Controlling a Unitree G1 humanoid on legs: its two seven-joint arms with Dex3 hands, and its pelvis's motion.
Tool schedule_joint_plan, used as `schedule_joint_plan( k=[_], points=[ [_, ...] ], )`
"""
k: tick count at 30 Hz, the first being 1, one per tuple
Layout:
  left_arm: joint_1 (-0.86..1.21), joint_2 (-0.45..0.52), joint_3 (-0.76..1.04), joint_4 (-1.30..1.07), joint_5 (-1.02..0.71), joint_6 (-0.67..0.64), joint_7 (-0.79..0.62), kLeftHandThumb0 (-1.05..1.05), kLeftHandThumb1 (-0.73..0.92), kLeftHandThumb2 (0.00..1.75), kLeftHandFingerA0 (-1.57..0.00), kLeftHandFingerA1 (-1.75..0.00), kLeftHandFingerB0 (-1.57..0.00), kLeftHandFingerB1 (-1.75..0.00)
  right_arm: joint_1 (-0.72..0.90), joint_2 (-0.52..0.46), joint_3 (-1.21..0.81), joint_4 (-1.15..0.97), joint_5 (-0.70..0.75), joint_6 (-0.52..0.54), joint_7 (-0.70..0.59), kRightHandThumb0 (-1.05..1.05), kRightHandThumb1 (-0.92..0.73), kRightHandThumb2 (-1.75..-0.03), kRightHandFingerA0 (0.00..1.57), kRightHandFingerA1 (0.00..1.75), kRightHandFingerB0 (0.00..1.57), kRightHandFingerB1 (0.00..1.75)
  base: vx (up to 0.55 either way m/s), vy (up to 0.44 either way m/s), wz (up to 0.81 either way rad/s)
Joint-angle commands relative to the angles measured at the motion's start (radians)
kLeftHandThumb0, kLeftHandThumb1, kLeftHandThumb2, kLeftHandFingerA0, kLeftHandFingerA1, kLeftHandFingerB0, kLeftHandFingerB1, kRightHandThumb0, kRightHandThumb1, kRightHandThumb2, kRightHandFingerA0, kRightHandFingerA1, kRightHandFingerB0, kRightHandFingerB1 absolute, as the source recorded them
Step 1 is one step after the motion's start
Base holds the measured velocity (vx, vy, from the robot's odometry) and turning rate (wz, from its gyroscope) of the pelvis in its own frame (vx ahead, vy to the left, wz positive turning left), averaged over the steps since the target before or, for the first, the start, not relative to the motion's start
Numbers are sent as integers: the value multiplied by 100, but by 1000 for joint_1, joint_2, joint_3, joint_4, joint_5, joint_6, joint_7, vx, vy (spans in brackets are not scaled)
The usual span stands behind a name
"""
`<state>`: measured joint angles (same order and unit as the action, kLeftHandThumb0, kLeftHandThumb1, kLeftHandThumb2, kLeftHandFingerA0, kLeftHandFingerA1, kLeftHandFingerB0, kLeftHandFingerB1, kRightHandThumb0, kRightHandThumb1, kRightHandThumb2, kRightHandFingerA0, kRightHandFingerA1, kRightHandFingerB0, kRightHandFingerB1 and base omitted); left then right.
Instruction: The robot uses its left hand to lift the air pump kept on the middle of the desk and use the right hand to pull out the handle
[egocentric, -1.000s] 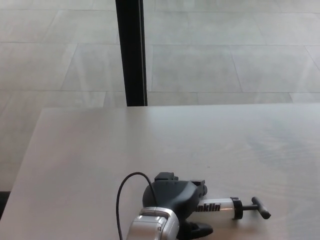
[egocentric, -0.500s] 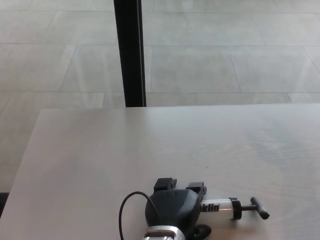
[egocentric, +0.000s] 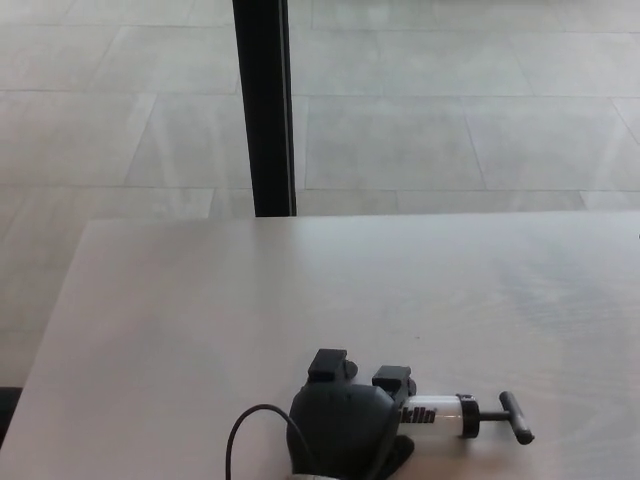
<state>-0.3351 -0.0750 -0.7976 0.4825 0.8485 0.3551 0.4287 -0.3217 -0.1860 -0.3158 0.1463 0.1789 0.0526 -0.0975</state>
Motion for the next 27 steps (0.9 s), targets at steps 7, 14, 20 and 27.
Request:
schedule_joint_plan(
  k=[7, 14, 20, 27],
  points=[
    [99, 84, -1, 177, -26, -176, 0, -23, 71, 80, -78, -143, -79, -91, -8, 17, 16, -20, -34, -10, -32, -22, -70, -60, 80, 92, 62, 49, 0, 0, 0],
    [92, 101, 0, 210, -4, -237, 52, -22, 76, 77, -69, -149, -74, -106, -6, 22, 22, -33, -26, 5, -25, -20, -70, -60, 82, 92, 63, 49, 0, 0, 0],
    [48, 116, 71, 202, -29, -334, 161, -8, 64, 97, -69, -175, -63, -159, 2, 27, 25, -15, -24, -15, -15, -20, -71, -60, 84, 95, 61, 48, 0, 0, 0],
    [-43, 177, 147, 130, -3, -393, 200, -3, 60, 102, -75, -175, -65, -158, 21, 16, 31, -36, -10, 34, 15, -25, -70, -60, 77, 96, 54, 44, 0, 0, 0]
  ],
)
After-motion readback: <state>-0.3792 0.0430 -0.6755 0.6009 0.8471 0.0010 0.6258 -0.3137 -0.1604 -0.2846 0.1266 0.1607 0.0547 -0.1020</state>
